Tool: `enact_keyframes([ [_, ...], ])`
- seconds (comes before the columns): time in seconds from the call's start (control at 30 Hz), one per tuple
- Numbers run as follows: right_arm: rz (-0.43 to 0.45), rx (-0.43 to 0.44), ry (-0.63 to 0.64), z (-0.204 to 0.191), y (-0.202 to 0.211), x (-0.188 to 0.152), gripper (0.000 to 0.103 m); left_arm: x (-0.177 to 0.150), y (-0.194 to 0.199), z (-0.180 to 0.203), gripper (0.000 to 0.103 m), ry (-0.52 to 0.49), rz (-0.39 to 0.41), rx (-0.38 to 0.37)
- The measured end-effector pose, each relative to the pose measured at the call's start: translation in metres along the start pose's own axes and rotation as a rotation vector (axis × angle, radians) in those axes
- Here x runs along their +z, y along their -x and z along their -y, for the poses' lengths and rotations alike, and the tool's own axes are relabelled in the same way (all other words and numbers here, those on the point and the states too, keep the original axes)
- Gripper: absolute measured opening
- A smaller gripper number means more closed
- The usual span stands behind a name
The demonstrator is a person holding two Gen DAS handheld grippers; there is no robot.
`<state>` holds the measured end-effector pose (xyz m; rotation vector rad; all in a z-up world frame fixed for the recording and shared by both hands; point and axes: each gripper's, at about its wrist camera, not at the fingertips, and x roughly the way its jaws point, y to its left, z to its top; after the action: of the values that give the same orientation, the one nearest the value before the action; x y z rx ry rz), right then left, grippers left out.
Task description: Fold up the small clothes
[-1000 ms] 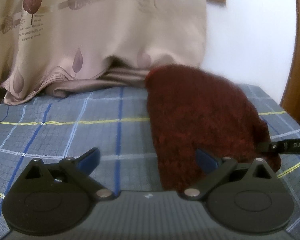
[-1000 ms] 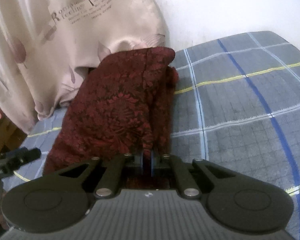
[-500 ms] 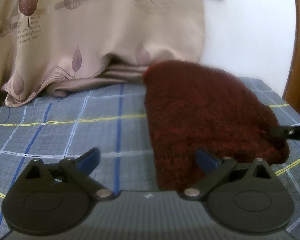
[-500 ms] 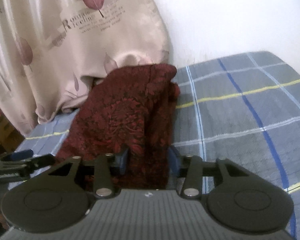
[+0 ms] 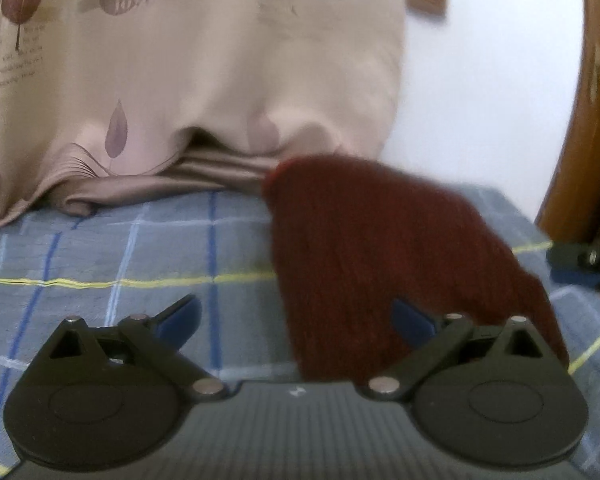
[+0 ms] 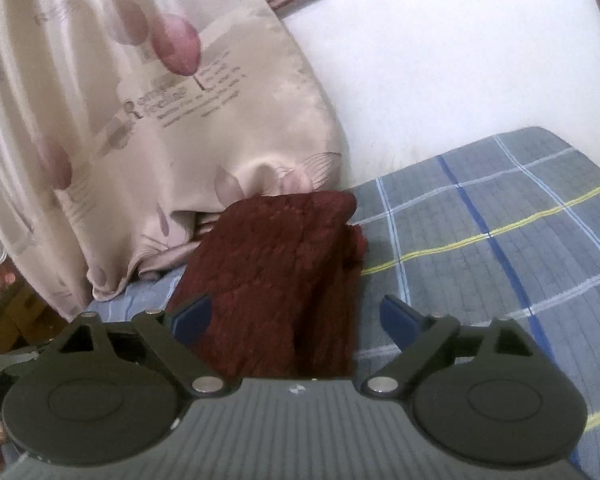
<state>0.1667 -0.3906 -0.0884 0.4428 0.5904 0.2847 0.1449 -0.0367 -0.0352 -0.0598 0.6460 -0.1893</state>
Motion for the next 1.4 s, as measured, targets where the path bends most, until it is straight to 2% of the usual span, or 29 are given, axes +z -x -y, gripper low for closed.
enact_keyframes([
  [0.27, -0.097, 0.020, -0.025, 0.013, -0.040, 0.006, 0.094, 0.016, -0.058, -0.022, 0.102, 0.040, -0.063, -0.118],
  [0.37, -0.129, 0.021, -0.009, 0.014, -0.055, 0.005, 0.095, 0.018, -0.080, -0.035, 0.103, 0.095, -0.114, -0.216],
  [0.43, -0.154, 0.029, -0.018, 0.018, -0.067, 0.004, 0.095, 0.017, -0.094, -0.047, 0.103, 0.161, -0.147, -0.309],
  [0.63, -0.231, 0.123, -0.127, 0.039, -0.104, 0.004, 0.096, 0.012, -0.130, -0.071, 0.103, 0.310, -0.230, -0.524],
  [0.73, -0.261, 0.165, -0.154, 0.045, -0.116, 0.003, 0.098, 0.010, -0.150, -0.072, 0.103, 0.378, -0.305, -0.631],
  [0.8, -0.282, 0.220, -0.180, 0.047, -0.123, -0.001, 0.099, 0.011, -0.163, -0.066, 0.102, 0.389, -0.351, -0.695],
  [0.97, -0.306, 0.289, -0.174, 0.044, -0.136, 0.002, 0.099, 0.018, -0.182, -0.054, 0.103, 0.361, -0.372, -0.748],
  [1.1, -0.323, 0.315, -0.183, 0.045, -0.143, 0.005, 0.097, 0.020, -0.183, -0.046, 0.102, 0.314, -0.353, -0.734],
  [1.2, -0.301, 0.320, -0.163, 0.045, -0.142, 0.001, 0.082, 0.017, -0.176, -0.042, 0.094, 0.301, -0.315, -0.687],
  [1.23, -0.292, 0.327, -0.174, 0.047, -0.140, -0.002, 0.071, 0.015, -0.173, -0.042, 0.091, 0.305, -0.300, -0.678],
  [1.27, -0.287, 0.338, -0.195, 0.050, -0.139, -0.003, 0.066, 0.013, -0.169, -0.040, 0.088, 0.308, -0.288, -0.671],
  [1.4, -0.250, 0.337, -0.215, 0.050, -0.130, -0.009, 0.059, 0.011, -0.148, -0.039, 0.081, 0.292, -0.233, -0.619],
])
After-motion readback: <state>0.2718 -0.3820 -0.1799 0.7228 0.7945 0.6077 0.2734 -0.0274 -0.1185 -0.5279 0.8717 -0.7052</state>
